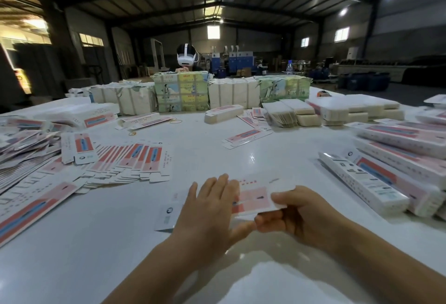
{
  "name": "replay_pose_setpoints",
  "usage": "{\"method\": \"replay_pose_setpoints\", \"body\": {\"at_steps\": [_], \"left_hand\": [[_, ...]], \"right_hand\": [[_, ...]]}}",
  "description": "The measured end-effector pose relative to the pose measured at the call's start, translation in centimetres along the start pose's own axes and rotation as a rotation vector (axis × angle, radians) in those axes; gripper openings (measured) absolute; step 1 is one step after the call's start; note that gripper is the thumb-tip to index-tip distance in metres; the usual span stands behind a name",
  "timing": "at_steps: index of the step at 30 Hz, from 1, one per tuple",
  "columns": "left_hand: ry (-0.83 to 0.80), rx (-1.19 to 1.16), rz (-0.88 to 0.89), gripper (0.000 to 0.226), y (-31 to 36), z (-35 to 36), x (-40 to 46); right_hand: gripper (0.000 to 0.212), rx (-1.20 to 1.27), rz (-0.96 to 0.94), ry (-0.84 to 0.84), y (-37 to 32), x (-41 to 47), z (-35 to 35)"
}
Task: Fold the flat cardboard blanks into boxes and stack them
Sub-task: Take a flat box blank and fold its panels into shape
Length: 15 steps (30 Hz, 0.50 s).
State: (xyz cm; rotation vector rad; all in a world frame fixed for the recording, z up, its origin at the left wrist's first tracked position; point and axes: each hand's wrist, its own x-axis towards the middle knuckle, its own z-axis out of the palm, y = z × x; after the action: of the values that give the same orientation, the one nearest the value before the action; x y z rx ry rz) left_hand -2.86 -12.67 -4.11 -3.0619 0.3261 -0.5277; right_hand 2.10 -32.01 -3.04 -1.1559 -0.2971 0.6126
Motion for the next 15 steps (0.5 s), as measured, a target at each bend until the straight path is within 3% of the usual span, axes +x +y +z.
{"method": "replay_pose_setpoints", "body": {"at_steps": [6, 10, 15], "left_hand": [[0.147, -0.160, -0.011, 0.094, 0.2, -0.4, 0.1], [0.224, -0.085, -0.005, 0.107, 1.3, -1.1, -0.1], [0.350, -0.002, 0.025, 0.098, 2.1, -1.3, -0.1]], "right_hand": [[0.034, -0.033, -0.007, -0.158, 0.0, 0.0, -0.3], [0.036, -0.050, 0.007, -0.057, 0.5, 0.3, -0.1], [0.049, 0.018, 0.019, -0.017, 0.6, 0.4, -0.2]]}}
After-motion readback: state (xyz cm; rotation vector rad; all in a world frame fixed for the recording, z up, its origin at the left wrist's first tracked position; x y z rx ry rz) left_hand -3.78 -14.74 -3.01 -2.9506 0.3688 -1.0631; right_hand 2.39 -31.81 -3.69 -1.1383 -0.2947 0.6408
